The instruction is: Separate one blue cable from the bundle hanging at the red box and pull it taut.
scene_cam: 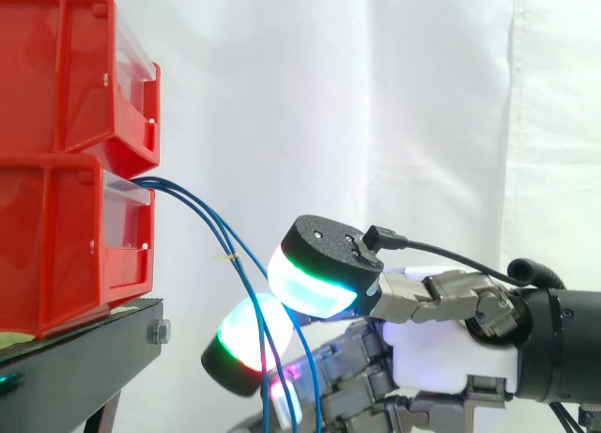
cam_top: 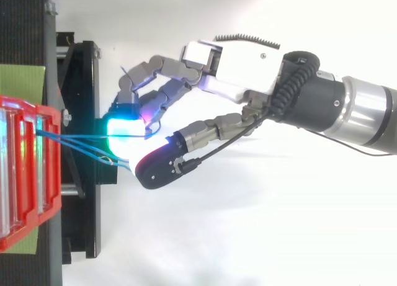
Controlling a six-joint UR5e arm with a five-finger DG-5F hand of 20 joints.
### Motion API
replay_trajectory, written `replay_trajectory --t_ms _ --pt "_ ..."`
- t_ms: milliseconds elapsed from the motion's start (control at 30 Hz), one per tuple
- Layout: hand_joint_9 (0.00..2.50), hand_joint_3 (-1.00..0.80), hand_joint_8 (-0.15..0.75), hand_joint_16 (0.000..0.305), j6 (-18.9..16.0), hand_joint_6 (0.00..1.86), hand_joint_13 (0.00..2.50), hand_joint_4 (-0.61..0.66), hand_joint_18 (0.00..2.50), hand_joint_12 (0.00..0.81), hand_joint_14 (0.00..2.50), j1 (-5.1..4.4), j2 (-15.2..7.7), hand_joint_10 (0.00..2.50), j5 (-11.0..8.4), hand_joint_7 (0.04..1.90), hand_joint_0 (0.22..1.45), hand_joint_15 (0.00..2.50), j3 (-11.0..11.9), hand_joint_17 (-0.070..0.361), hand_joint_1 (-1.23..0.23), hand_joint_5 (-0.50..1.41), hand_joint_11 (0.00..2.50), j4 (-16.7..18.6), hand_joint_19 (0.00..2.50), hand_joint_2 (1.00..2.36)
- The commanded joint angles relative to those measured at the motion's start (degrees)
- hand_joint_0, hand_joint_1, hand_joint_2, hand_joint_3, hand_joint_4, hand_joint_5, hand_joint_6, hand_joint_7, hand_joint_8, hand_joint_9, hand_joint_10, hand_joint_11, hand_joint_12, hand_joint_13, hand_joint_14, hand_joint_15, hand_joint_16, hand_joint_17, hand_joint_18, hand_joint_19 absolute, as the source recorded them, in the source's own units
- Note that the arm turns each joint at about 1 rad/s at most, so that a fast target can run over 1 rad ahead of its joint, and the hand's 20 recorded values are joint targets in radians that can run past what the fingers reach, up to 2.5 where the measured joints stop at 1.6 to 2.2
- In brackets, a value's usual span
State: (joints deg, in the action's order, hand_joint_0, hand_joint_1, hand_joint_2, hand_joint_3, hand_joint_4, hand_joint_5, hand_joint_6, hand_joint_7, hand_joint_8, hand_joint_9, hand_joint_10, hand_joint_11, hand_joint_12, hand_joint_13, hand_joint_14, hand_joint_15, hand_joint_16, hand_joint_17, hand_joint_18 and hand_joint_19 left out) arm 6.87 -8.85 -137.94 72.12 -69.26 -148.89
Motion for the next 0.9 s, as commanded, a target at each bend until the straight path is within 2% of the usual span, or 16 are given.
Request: replay_trajectory --t_ms 0,33,133,233,433,667,867 --pt "1.0 -0.5 0.309 0.052 -0.7 0.9 0.71 0.13 0.74 0.355 0.01 0.14 0.0 0.02 1.62 0.98 0.48 0.39 0.0 0.118 -0.61 -0.16 0.84 -2.7 0.57 1.0" --pt "1.01 -0.5 0.309 0.052 -0.8 0.9 0.7 0.13 0.73 0.352 0.01 0.23 0.0 0.02 1.98 0.97 0.49 0.39 0.1 0.117 -0.52 -0.16 0.83 -3.1 0.58 1.0" --pt "0.99 -0.5 0.297 0.049 -1.2 0.89 0.67 0.12 0.72 0.336 0.01 0.32 0.1 0.02 3.03 0.98 0.52 0.39 0.1 0.111 -0.37 -0.18 0.84 -4.3 0.59 1.0" --pt "0.98 -0.5 0.285 0.047 -1.2 0.89 0.66 0.11 0.7 0.324 0.01 0.5 0.8 0.02 2.94 0.97 0.55 0.38 0.1 0.105 -0.33 -0.18 0.83 -5.2 0.59 1.0" --pt "0.99 -0.5 0.283 0.045 -1.2 0.89 0.66 0.12 0.69 0.315 0.02 0.67 2.6 0.02 3.03 1.01 0.6 0.38 0.1 0.102 -0.37 -0.18 0.83 -8.3 0.6 1.0" --pt "0.98 -0.48 0.3 0.046 -0.8 0.9 0.67 0.13 0.7 0.322 0.01 0.85 5.0 0.02 2.94 0.98 0.62 0.38 0.1 0.103 -0.55 -0.19 0.86 -12.1 0.6 1.0" --pt "0.98 -0.5 0.302 0.047 -0.4 0.91 0.68 0.15 0.71 0.325 0.01 0.67 5.8 0.02 2.85 0.97 0.6 0.4 0.1 0.105 -0.57 -0.2 0.86 -12.8 0.59 1.0"
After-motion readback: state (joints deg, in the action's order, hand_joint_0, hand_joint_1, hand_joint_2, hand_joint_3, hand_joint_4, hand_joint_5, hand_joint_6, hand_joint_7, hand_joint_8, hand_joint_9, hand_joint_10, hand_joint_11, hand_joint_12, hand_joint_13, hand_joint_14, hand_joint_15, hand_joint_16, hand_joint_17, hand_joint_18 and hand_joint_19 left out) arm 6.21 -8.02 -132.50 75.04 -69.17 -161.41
